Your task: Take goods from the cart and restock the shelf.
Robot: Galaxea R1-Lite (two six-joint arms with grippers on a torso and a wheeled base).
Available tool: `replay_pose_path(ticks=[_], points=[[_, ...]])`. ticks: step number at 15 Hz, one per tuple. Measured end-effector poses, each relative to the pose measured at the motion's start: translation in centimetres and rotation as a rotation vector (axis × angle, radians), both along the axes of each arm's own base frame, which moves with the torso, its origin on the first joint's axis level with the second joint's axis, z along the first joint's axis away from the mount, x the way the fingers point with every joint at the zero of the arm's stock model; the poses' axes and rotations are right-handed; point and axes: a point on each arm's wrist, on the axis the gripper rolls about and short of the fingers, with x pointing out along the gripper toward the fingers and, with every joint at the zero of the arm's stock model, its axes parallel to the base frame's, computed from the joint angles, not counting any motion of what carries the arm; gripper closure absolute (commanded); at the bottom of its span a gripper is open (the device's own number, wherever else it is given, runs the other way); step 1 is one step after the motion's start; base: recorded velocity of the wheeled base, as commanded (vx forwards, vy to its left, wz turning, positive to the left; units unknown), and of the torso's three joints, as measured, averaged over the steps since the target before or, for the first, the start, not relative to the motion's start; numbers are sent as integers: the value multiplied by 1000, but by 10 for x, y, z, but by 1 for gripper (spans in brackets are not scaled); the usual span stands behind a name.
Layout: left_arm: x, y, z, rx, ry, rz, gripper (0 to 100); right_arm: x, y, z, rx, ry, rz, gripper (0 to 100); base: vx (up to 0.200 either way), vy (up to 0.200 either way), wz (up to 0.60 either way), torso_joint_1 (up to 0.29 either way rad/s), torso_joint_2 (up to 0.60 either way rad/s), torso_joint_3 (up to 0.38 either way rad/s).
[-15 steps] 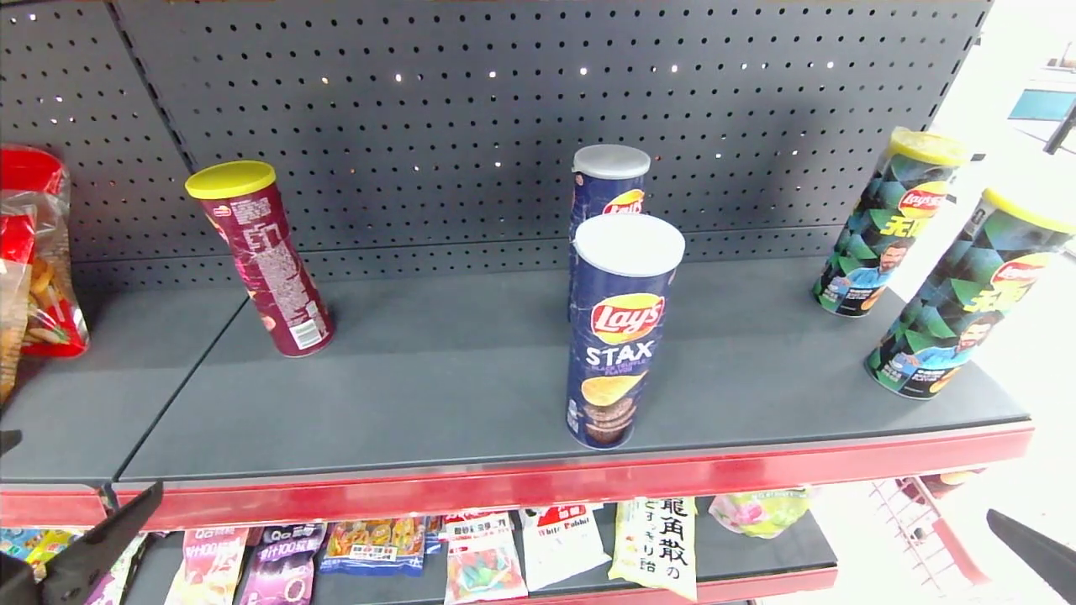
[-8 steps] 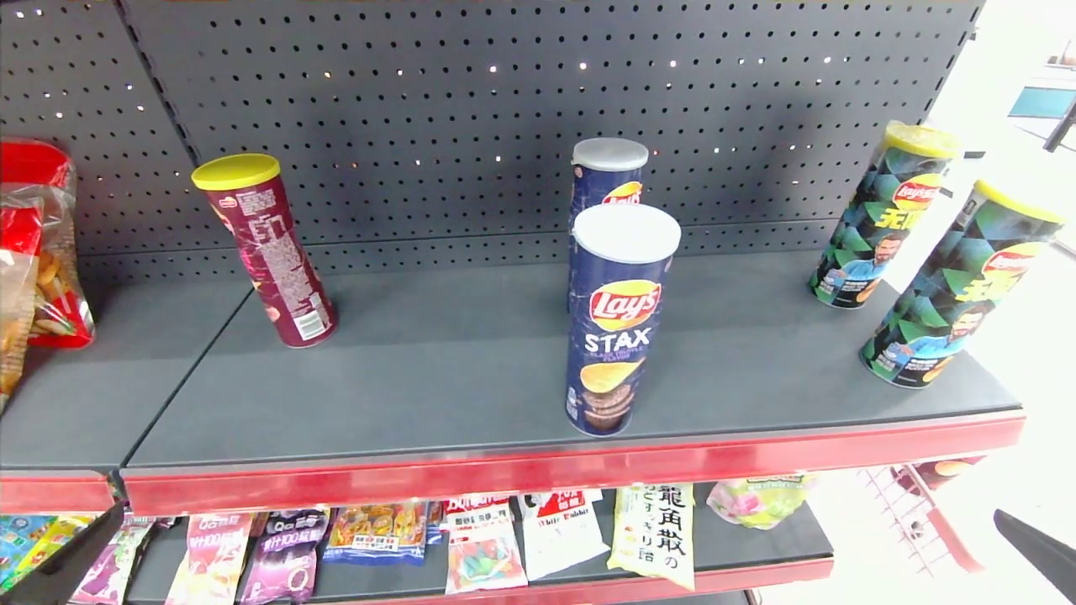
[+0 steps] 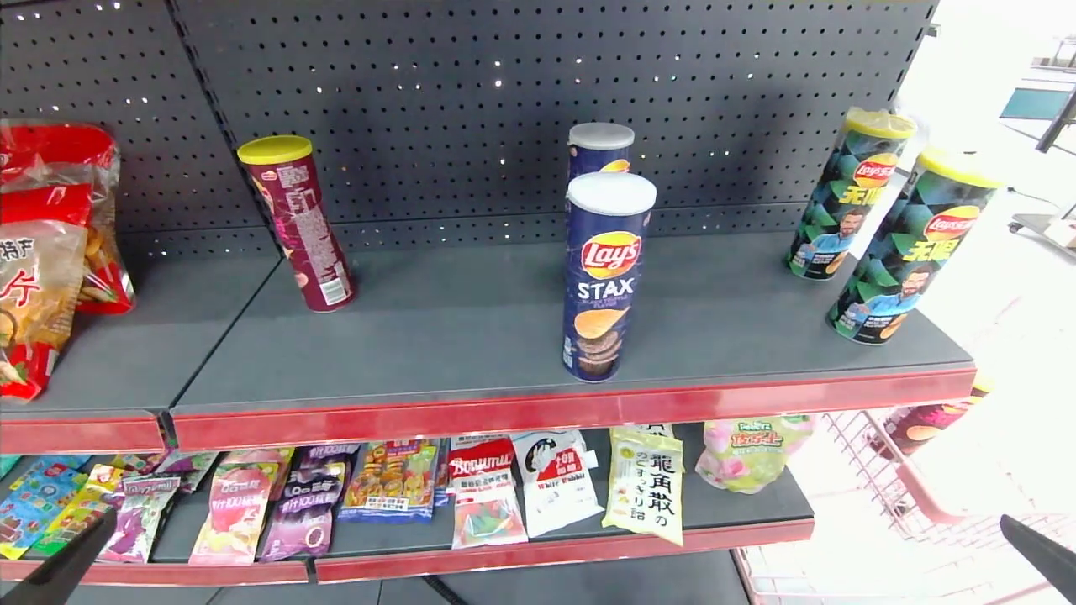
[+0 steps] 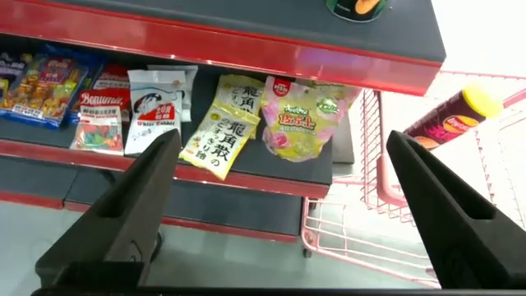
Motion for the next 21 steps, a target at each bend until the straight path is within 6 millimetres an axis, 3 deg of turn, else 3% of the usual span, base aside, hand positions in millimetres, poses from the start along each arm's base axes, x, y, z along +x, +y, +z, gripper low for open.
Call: replay_pose_path(ticks=[21], points=[[-2,1,-6,2,6,-4,0,0,0,-3,-10,13,11,0,0,-190,0,2,2,2]])
